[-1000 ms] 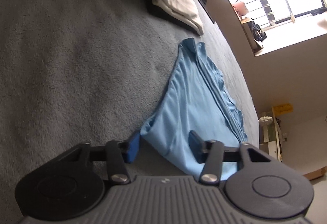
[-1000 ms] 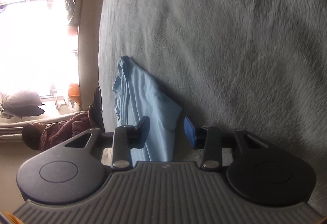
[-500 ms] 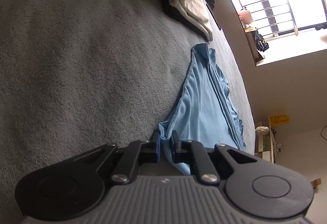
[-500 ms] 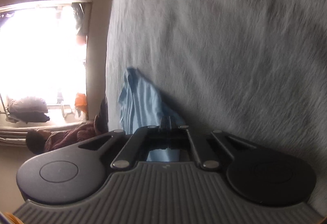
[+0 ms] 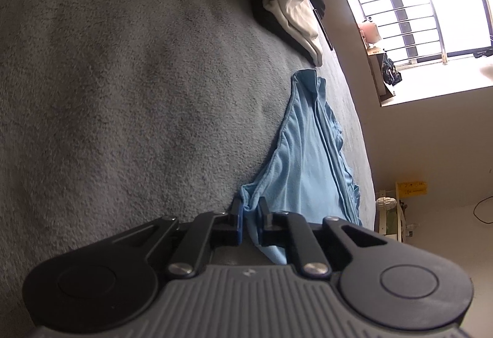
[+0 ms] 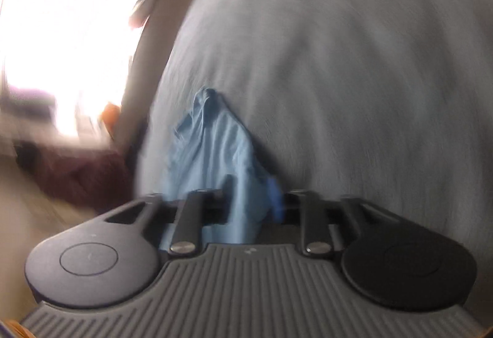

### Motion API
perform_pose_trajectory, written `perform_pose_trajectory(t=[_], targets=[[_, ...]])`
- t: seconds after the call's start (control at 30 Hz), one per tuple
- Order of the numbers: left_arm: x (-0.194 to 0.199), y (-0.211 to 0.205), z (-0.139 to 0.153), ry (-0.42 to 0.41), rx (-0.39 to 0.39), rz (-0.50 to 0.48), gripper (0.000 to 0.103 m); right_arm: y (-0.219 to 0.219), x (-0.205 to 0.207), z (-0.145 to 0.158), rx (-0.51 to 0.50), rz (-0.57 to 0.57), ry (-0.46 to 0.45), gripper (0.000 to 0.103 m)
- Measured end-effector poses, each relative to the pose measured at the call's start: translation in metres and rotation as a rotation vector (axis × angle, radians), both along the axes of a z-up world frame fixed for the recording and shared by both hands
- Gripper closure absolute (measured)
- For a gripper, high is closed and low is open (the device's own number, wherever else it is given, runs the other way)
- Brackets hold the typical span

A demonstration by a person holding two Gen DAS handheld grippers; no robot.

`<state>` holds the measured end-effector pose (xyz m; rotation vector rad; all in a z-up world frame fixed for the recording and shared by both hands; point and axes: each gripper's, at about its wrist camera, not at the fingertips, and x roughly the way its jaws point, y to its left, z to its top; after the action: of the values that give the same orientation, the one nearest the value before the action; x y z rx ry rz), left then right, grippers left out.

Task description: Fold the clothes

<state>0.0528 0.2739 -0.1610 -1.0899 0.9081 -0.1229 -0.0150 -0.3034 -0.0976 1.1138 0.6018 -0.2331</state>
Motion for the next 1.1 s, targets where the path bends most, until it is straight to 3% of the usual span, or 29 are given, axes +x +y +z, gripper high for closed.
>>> perform_pose_trajectory(t=[0.03, 0.1, 0.23, 0.4, 0.5, 0.6, 0.63, 0.8, 0.93, 1.1], targets=[[0.001, 0.000, 0.000, 0.000, -0.001, 0.000, 0.093, 0.000, 0.008, 0.003, -0.067, 0.065, 0.000, 0.058], [0.001, 0.001, 0.000, 0.002, -0.005, 0.000, 0.093, -0.002, 0.023, 0.005, -0.153, 0.191, -0.014, 0.055], [0.002, 0.001, -0.001, 0.002, -0.010, 0.001, 0.093, -0.022, 0.043, -0.013, -0.057, 0.355, -0.075, 0.054], [0.001, 0.002, 0.000, 0.004, -0.003, -0.002, 0.093, -0.043, 0.062, -0.021, 0.026, 0.396, -0.165, 0.055], [0.001, 0.002, 0.001, 0.006, 0.001, -0.004, 0.093, -0.046, 0.057, -0.026, 0.010, 0.439, -0.188, 0.063], [-0.002, 0.005, 0.002, 0.007, 0.004, -0.005, 0.093, -0.047, 0.050, -0.034, 0.003, 0.489, -0.186, 0.084], [-0.002, 0.005, 0.002, 0.007, 0.005, -0.005, 0.093, -0.049, 0.047, -0.036, -0.002, 0.503, -0.185, 0.099], [-0.002, 0.004, 0.001, 0.007, 0.003, -0.001, 0.093, -0.059, 0.031, -0.033, -0.034, 0.529, -0.256, 0.101], [-0.001, 0.004, 0.000, 0.012, -0.008, 0.002, 0.093, -0.071, 0.026, -0.049, -0.027, 0.490, -0.183, 0.101], [0.000, 0.004, 0.000, 0.008, -0.013, 0.007, 0.093, -0.085, 0.006, -0.051, 0.012, 0.374, -0.179, 0.097]])
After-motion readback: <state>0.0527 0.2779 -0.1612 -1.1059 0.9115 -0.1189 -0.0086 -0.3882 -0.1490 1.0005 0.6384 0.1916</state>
